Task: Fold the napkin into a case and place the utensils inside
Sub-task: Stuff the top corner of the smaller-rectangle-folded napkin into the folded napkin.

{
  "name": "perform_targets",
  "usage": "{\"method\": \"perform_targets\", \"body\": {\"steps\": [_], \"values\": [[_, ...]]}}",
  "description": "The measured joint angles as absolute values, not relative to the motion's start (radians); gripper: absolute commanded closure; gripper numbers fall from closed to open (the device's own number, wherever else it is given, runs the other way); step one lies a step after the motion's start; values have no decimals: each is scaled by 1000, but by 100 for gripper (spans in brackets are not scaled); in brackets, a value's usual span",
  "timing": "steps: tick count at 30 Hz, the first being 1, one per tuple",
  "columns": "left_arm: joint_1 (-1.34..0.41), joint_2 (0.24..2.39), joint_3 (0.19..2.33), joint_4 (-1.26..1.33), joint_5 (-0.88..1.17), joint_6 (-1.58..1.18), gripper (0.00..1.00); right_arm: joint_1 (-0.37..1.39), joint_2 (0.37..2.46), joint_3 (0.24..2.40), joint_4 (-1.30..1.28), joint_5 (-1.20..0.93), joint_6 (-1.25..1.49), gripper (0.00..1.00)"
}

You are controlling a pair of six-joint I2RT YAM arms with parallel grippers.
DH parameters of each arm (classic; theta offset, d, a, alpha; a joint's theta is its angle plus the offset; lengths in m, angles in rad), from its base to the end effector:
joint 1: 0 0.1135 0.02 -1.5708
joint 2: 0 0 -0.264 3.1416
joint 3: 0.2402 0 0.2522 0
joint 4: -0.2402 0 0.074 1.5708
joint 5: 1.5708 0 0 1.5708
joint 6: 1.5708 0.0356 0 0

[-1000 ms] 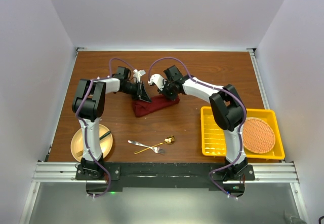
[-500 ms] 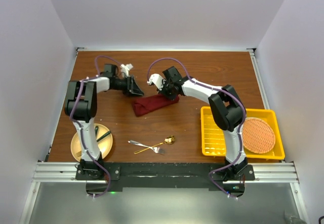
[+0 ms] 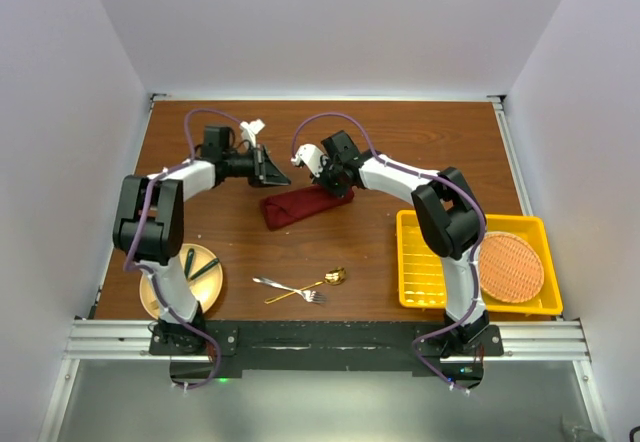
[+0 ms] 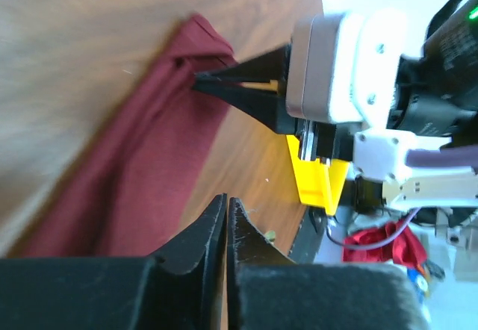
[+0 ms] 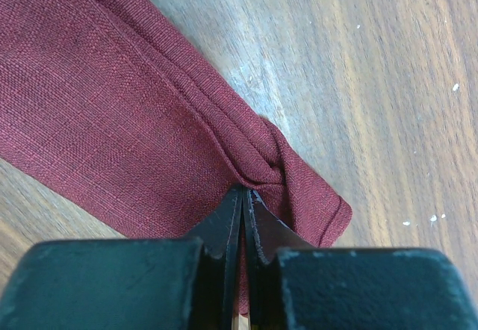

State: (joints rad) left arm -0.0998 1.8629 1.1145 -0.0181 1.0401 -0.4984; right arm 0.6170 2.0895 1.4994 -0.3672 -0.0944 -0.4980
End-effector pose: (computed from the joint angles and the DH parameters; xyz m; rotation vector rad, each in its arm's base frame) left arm 0.3777 -0.0687 0.1798 0.0915 2.3083 -1.5095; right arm 0.3657 0.2636 0.1668 -1.3705 2.1267 0.1669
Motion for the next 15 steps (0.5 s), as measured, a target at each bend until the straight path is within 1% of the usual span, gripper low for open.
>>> {"method": "perform_targets", "body": {"steps": [2,5,10,13,15], "values": [[-138,1883,1115,-11,1030,-514,100,617,2090,1499,-367,-94,-495,95],[-175,1932,1116,-8,1010,-532,100,617,2090,1499,-367,-93,-491,94],[-192,2025,1129,-70,960,-507,100,617,2090,1499,-367,-92,-482,93],[-188,2095,1151,-117,946,-475,100,616,2090,1499,-367,-94,-474,90],[-181,2112,1174,-143,963,-459,100,616,2090,1503,-373,-98,-469,84]]}}
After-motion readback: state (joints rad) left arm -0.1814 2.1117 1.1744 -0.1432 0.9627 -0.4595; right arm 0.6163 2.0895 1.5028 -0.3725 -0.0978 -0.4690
